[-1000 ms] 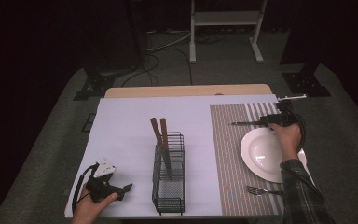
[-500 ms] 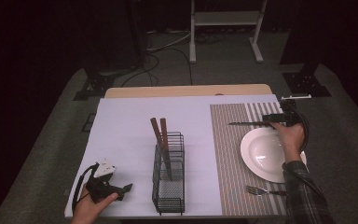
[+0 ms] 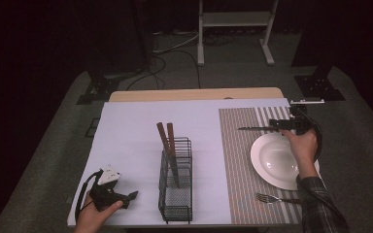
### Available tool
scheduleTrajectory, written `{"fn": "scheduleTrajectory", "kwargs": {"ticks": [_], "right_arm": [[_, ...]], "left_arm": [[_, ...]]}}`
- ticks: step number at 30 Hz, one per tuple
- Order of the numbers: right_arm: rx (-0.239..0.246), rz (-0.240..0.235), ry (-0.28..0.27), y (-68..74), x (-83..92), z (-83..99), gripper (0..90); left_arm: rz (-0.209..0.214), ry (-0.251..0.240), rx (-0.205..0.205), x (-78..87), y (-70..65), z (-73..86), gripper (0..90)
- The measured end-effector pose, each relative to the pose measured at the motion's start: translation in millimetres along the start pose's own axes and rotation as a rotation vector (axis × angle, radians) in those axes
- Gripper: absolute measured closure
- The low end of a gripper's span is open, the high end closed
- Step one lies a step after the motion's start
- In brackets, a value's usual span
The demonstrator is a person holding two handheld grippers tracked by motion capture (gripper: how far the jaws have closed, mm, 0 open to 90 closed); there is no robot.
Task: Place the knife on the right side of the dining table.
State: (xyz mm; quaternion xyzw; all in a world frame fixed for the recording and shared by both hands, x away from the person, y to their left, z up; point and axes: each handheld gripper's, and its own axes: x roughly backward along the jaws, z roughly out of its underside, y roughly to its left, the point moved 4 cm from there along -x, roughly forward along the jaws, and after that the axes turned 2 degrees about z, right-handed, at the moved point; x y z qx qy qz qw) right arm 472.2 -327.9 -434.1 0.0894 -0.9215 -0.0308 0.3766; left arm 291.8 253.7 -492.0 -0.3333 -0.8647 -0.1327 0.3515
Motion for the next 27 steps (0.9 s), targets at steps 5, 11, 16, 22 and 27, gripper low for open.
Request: {"fn": "scheduleTrajectory", "kwargs": {"ticks": [5, 11, 16, 22, 27], "right_arm": [[0.058, -0.032, -0.024, 17.5, 9.2, 4.7, 8.0], [0.102, -0.06, -0.023, 31.4, 14.3, 9.8, 8.0], [0.131, -0.082, -0.021, 42.5, 17.9, 12.6, 7.9], [0.189, -0.133, -0.036, 68.2, 30.1, 15.1, 7.9], [0.227, -0.165, -0.035, 84.0, 35.5, 19.0, 7.9]], "left_arm": [[0.0, 0.0, 0.0, 0.0, 0.0, 0.0, 0.0], [0.0, 0.0, 0.0, 0.0, 0.0, 0.0, 0.0], [-0.001, 0.0, -0.001, 0.0, 0.0, 0.0, 0.0], [-0.001, 0.0, -0.001, 0.1, -0.1, 0.0, 0.0], [-0.001, 0.0, -0.001, 0.1, 0.0, 0.0, 0.0]]}}
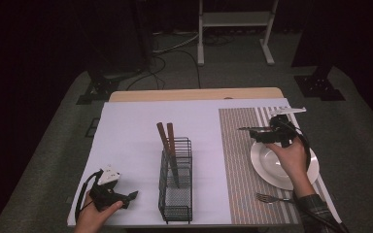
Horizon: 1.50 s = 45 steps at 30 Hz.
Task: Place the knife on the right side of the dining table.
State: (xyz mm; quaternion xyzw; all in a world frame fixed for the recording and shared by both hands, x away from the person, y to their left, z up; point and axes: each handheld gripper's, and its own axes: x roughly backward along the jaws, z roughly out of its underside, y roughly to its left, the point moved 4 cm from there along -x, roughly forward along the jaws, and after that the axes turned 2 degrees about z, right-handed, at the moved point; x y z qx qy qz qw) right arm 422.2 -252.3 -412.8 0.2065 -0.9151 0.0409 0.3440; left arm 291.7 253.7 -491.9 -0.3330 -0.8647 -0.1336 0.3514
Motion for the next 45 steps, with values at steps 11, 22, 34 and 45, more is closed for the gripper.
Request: {"fn": "scheduleTrajectory", "kwargs": {"ticks": [11, 22, 34, 45], "right_arm": [[0.107, -0.092, 0.016, 45.6, 6.4, 10.0, 4.5], [0.187, -0.185, 0.059, 89.7, 6.7, 30.8, 4.0], [0.278, -0.274, 0.127, 133.4, 1.3, 56.5, 2.0], [0.388, -0.32, 0.184, 170.1, -9.7, 77.8, 2.0]], "left_arm": [[-0.001, -0.001, -0.002, 0.0, 0.0, 0.0, 0.0], [0.0, 0.002, -0.002, 0.2, 0.0, 0.0, 0.0], [-0.001, 0.003, -0.004, 0.3, 0.2, 0.0, 0.0], [-0.001, 0.003, -0.004, 0.2, 0.2, 0.0, 0.0]]}}
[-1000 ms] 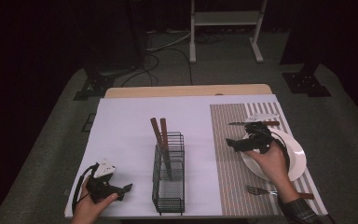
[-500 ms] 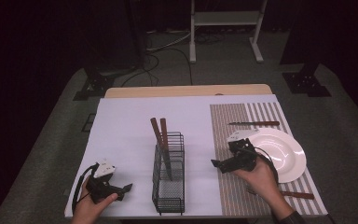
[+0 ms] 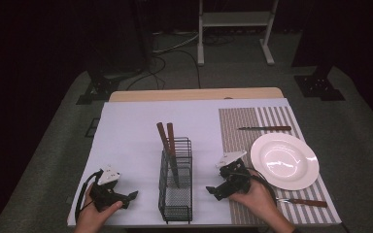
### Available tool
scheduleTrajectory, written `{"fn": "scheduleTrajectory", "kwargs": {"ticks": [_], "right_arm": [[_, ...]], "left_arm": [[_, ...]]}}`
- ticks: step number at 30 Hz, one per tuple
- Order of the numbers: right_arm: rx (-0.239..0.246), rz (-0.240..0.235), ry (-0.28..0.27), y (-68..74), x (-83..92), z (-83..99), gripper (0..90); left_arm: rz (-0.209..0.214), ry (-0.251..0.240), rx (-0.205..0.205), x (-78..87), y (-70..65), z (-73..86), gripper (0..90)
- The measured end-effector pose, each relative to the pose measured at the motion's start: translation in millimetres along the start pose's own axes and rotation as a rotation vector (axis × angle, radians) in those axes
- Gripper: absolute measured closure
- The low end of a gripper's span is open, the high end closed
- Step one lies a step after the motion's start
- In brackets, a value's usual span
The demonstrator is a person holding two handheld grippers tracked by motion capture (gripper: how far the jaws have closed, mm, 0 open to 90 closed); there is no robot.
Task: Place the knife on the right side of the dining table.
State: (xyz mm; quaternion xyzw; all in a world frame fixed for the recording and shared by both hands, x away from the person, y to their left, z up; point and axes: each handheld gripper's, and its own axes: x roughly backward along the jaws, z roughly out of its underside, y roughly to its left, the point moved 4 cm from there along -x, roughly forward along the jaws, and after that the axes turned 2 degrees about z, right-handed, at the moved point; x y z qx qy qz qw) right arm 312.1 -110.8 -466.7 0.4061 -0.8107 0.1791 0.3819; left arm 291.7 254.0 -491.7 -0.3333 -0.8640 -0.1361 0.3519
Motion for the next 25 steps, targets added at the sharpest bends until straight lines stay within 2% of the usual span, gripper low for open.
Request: {"fn": "scheduleTrajectory", "kwargs": {"ticks": [11, 15, 25], "right_arm": [[0.065, -0.018, 0.07, 23.0, -19.2, 6.6, 1.9], [0.069, -0.002, 0.071, 25.8, -21.4, 7.8, 0.1], [0.068, -0.003, 0.053, 25.6, -21.4, 9.6, 0.0]], "left_arm": [[0.0, 0.0, 0.0, 0.0, 0.0, 0.0, 0.0], [0.0, 0.0, 0.0, 0.0, 0.0, 0.0, 0.0], [0.0, 0.001, 0.0, 0.0, 0.0, -0.1, 0.0]]}}
